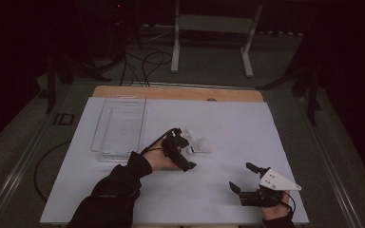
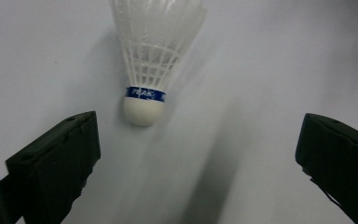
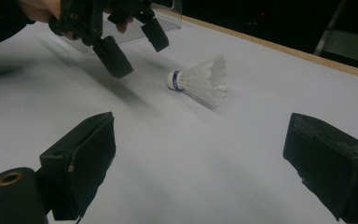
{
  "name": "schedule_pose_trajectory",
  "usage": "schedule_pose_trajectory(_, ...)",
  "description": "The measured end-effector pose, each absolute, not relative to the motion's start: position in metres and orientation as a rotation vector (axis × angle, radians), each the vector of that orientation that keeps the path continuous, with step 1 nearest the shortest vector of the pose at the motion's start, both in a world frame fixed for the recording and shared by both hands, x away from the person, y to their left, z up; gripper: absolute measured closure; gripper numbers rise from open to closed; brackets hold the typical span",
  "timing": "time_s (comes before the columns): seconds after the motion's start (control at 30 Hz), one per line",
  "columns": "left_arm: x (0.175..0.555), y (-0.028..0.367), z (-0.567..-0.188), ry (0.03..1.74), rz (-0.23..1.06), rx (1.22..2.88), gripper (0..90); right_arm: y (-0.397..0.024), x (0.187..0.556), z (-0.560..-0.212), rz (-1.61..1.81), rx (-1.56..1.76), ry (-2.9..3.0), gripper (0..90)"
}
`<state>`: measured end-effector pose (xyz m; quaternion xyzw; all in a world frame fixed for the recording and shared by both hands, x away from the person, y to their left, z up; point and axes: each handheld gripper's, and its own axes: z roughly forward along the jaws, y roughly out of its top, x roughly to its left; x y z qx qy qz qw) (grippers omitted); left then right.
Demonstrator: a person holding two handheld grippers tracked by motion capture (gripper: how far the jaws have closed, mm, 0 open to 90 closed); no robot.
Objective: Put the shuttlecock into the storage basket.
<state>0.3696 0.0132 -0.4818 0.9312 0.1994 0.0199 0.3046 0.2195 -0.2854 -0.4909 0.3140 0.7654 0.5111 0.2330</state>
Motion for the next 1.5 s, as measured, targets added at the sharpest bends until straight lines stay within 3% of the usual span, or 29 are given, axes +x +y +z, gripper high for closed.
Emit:
schedule_pose_trajectory(0.27,0.380,0.011,-0.488,0.538,0.072,2.492,4.3,-0.285,0.220,-0.492,1.408,0.864,2.106,9.2)
schedule_pose_trajectory(0.53,0.385,0.007,-0.489,0.544,0.097,2.512,17.7,-0.285,0.220,-0.492,1.403,0.860,2.110,9.1)
schedule_pose_trajectory(0.87,0.388,-0.001,-0.493,0.498,0.124,2.544,42.8,-0.285,0.220,-0.492,1.408,0.863,2.113,9.1)
schedule_pose_trajectory(1.5,0.398,-0.011,-0.497,0.508,0.145,2.596,53.2,-0.285,0.220,-0.492,1.413,0.868,2.119,9.2)
